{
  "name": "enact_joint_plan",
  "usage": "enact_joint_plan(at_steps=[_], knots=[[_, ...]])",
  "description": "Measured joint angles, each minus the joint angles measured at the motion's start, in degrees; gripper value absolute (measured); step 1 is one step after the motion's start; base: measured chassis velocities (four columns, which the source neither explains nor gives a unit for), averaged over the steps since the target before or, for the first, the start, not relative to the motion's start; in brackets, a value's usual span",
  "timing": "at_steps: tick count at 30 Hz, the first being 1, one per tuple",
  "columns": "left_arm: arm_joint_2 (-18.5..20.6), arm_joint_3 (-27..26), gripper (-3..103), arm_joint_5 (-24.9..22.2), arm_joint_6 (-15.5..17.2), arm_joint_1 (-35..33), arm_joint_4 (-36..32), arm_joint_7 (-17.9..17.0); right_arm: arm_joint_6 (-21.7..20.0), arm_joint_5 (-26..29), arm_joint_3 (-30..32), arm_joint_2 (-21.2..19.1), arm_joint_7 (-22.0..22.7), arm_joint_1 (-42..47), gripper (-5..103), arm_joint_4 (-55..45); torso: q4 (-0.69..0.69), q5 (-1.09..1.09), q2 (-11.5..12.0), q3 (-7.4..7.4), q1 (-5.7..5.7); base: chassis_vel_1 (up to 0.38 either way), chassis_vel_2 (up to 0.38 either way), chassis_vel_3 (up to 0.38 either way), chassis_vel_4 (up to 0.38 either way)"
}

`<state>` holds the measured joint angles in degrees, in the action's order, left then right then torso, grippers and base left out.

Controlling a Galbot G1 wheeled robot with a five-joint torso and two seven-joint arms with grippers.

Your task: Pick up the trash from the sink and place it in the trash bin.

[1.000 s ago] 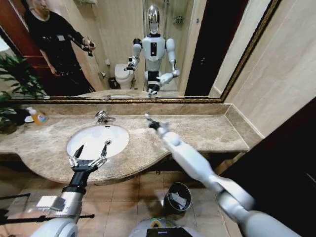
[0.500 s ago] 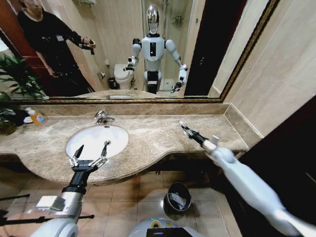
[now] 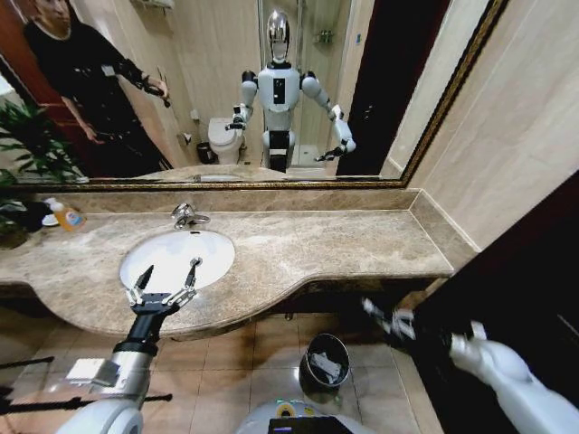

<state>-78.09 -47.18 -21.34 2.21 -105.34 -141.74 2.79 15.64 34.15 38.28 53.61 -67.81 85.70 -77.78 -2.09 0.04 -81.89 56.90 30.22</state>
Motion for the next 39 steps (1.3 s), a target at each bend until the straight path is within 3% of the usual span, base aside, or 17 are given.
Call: enact_joint_plan(at_steps=[3,6,8,12,17,21,25,27,29,32,33,36,37,39], knots=[[0.0,0.0,100,0.0,0.0,0.0,0.0,0.0,3.0,-8.7,-4.5,6.2,10.0,-3.3,6,5.1,-0.03,-0.04,0.0,0.00,0.00,0.000,0.000,0.000,0.000],[0.0,0.0,100,0.0,0.0,0.0,0.0,0.0,3.3,-12.3,-5.9,8.6,13.7,-4.8,6,7.6,-0.04,-0.04,0.0,0.00,0.00,0.000,0.000,0.000,0.000],[0.0,0.0,100,0.0,0.0,0.0,0.0,0.0,3.4,-19.1,-8.3,13.5,21.5,-8.3,6,14.4,-0.03,-0.06,0.0,0.00,0.01,0.000,0.000,0.000,0.000],[0.0,0.0,100,0.0,0.0,0.0,0.0,0.0,6.3,-26.6,-9.5,17.9,27.5,-12.7,6,23.7,-0.01,-0.05,0.0,0.01,0.01,0.000,0.000,0.000,0.000],[0.0,0.0,100,0.0,0.0,0.0,0.0,0.0,9.9,-31.5,-13.0,21.0,36.1,-17.6,6,32.8,-0.03,-0.09,0.0,0.01,0.01,0.000,0.000,0.000,0.000],[0.0,0.0,100,0.0,0.0,0.0,0.0,0.0,10.7,-33.3,-13.3,23.4,39.5,-19.4,6,36.3,-0.03,-0.03,0.0,0.01,0.01,0.000,0.000,0.000,0.000],[0.0,0.0,100,0.0,0.0,0.0,0.0,0.0,11.2,-33.8,-13.4,23.9,40.1,-20.2,3,38.3,-0.02,-0.05,0.0,0.01,0.01,0.000,0.000,0.000,0.000],[0.0,0.0,100,0.0,0.0,0.0,0.0,0.0,13.7,-34.5,-13.6,23.9,41.0,-22.0,20,42.1,-0.02,-0.05,0.0,0.01,0.01,0.000,0.000,0.000,0.000],[0.0,0.0,100,0.0,0.0,0.0,0.0,0.0,14.2,-34.9,-13.6,23.9,41.5,-22.5,20,42.9,-0.02,-0.05,0.0,0.01,0.01,0.000,0.000,0.000,0.000],[0.0,0.0,100,0.0,0.0,0.0,0.0,0.0,14.7,-35.2,-13.5,23.4,43.5,-23.2,36,43.7,-0.02,-0.06,0.0,0.01,0.01,0.000,0.000,0.000,0.000],[0.0,0.0,100,0.0,0.0,0.0,0.0,0.0,14.7,-35.2,-13.5,23.4,43.5,-23.2,36,43.7,-0.02,-0.06,0.0,0.01,0.01,0.000,0.000,0.000,0.000],[0.0,0.0,100,0.0,0.0,0.0,0.0,0.0,14.8,-32.8,-13.4,22.4,44.2,-22.7,52,42.3,-0.03,-0.03,0.0,0.01,0.01,0.000,0.000,0.000,0.000],[0.0,0.0,100,0.0,0.0,0.0,0.0,0.0,14.8,-32.8,-13.4,22.4,44.2,-22.7,52,42.3,-0.03,-0.03,0.0,0.01,0.01,0.000,0.000,0.000,0.000],[0.0,0.0,100,0.0,0.0,0.0,0.0,0.0,15.0,-28.3,-12.8,21.3,43.5,-20.4,63,38.8,-0.02,-0.03,0.0,0.01,0.01,0.000,0.000,0.000,0.000]])
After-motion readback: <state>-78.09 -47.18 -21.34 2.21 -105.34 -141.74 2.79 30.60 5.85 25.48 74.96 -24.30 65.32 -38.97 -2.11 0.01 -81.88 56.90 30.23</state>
